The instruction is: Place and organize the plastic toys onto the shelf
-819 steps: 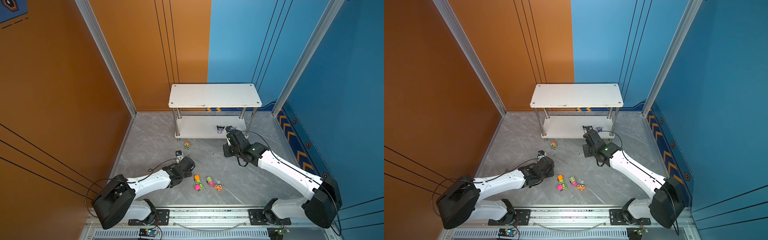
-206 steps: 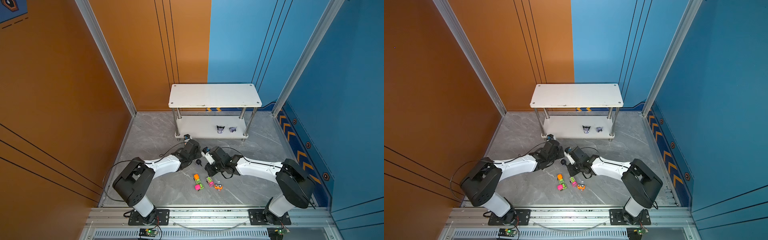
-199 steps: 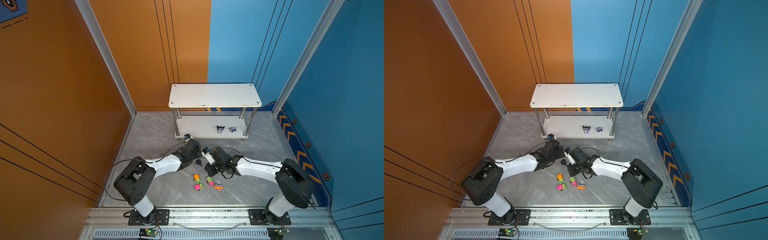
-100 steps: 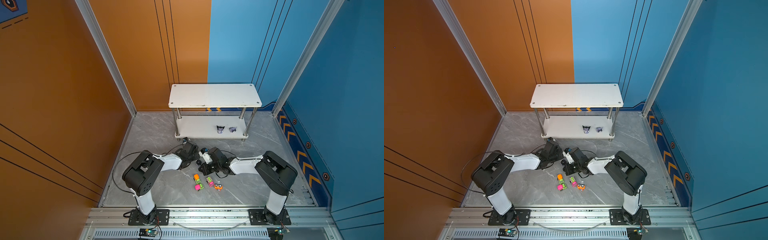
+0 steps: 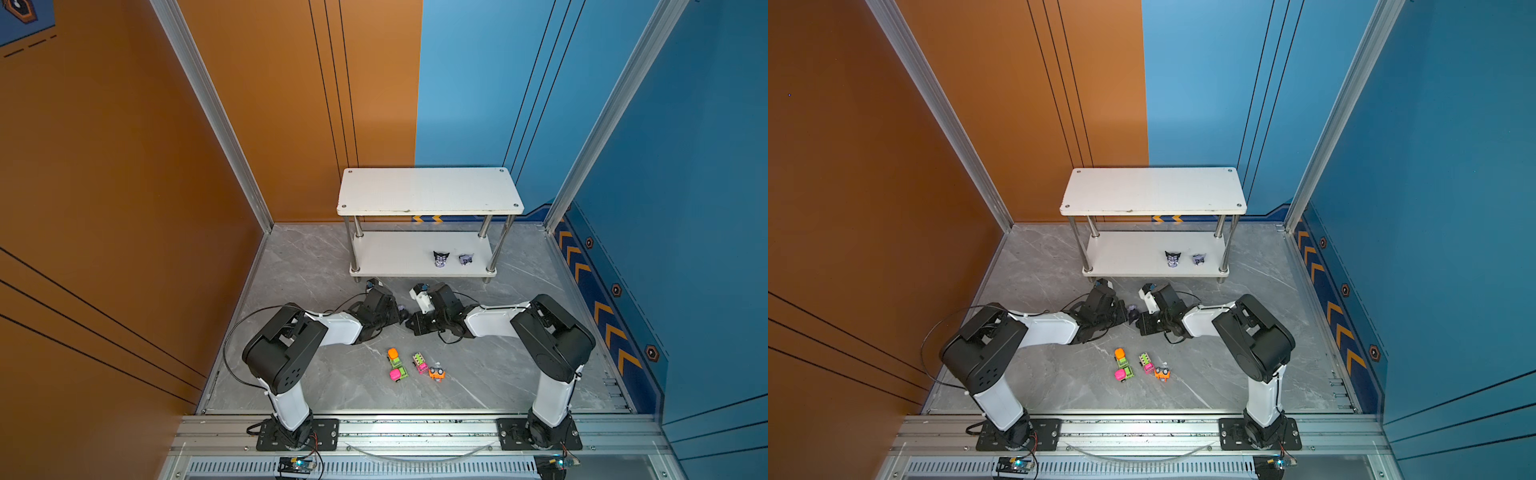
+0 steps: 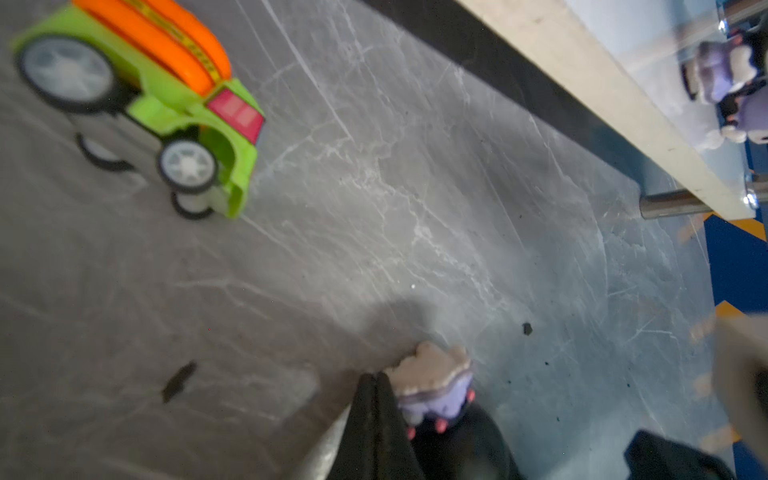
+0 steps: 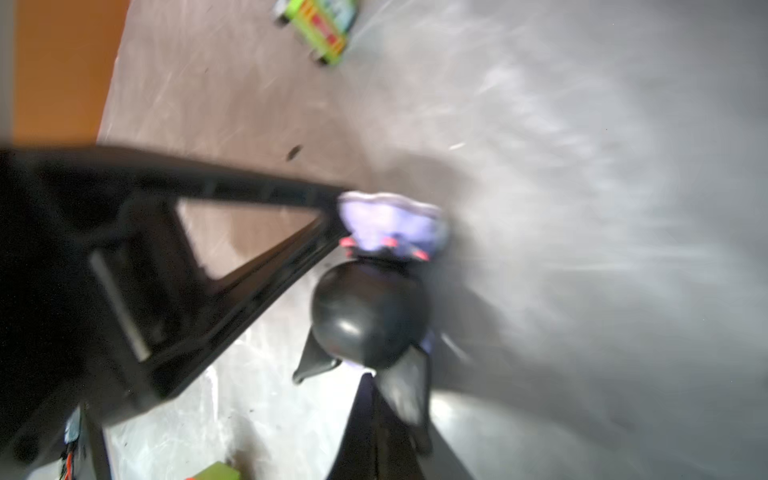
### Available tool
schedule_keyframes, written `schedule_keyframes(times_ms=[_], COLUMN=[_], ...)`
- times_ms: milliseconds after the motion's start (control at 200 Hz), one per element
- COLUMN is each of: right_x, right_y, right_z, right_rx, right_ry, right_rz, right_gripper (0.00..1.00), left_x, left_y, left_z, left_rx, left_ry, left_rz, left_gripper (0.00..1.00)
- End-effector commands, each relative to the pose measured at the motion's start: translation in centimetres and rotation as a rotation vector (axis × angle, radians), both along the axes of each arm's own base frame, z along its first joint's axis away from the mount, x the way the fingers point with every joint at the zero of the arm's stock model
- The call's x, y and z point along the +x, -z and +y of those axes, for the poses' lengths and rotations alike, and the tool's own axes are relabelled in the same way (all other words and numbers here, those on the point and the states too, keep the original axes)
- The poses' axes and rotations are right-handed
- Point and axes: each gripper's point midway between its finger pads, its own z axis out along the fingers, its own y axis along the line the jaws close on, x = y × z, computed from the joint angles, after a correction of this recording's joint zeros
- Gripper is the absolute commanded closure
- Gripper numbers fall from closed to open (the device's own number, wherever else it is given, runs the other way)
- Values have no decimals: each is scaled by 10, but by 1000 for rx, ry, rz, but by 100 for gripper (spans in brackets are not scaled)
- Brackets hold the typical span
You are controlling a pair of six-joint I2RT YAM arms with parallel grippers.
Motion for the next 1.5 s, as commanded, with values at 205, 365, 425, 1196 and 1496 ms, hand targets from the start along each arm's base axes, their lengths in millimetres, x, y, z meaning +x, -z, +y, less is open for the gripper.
schedule_keyframes(times_ms=[205, 365, 425, 1196, 1496], right_x=[4, -7, -10, -10, -8], right_y=[-31, -37, -36, -27, -26], right_z=[-43, -49, -49, -46, -43], right_rx=[-88, -141, -145, -131, -134], right_ry=[62, 50, 50, 61, 58], right_rz=[-96, -143, -147, -122, -116], right_gripper=[96, 77, 76, 90, 90], left_x=[2, 13, 15, 21, 22], left_y=[-36, -51, -53, -4, 6], left_z=[-15, -23, -25, -10, 8], left_rx=[-29, -15, -10, 63, 62], left_ry=[52, 63, 65, 41, 3], left_rz=[-50, -86, -95, -18, -2], left_gripper=[100, 100, 100, 100, 100])
